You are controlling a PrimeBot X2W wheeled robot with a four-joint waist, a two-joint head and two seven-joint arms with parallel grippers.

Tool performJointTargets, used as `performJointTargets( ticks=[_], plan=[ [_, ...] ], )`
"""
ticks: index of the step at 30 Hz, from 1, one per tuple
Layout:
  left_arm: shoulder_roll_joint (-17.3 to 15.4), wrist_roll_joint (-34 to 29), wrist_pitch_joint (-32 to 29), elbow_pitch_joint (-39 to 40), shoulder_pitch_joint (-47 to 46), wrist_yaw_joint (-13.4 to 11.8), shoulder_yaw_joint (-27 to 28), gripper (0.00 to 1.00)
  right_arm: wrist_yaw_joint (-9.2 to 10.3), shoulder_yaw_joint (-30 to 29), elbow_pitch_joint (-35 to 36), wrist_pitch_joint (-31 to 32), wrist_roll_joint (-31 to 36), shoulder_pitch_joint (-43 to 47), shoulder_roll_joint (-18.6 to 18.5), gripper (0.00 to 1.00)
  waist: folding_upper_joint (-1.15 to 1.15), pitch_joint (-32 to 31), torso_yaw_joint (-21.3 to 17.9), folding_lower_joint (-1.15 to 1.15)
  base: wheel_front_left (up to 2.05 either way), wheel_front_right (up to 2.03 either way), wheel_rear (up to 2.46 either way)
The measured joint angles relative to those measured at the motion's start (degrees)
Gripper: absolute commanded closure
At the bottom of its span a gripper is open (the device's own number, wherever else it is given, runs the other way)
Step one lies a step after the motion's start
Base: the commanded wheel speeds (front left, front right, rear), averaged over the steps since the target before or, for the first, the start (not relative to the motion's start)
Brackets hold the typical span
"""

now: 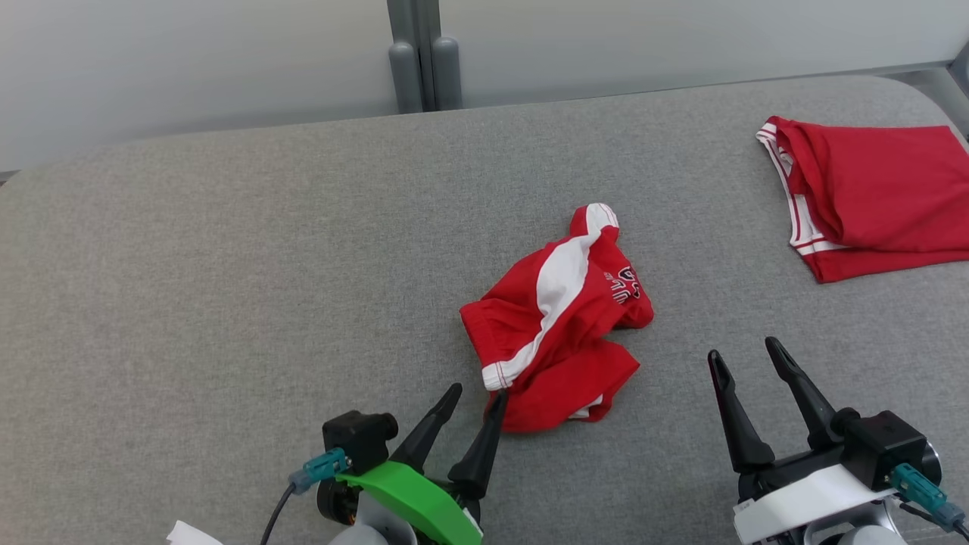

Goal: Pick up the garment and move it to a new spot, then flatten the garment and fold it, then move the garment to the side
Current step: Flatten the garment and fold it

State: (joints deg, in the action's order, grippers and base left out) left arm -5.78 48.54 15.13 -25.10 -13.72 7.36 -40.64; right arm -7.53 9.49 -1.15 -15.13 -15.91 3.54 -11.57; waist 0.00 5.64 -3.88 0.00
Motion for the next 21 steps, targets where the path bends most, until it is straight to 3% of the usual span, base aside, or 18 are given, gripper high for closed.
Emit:
performJointTargets(
  ticks=[21],
  plan=[
    [-0.91, -0.25, -0.01, -0.7, -2.75, 0.01, -0.45, 0.0, 0.0, -0.34, -0.26, 0.0, 1.0, -1.89, 0.23, 0.0, 0.0, 3.95, -2.93, 0.0, 0.0, 0.0, 0.0]
  ],
)
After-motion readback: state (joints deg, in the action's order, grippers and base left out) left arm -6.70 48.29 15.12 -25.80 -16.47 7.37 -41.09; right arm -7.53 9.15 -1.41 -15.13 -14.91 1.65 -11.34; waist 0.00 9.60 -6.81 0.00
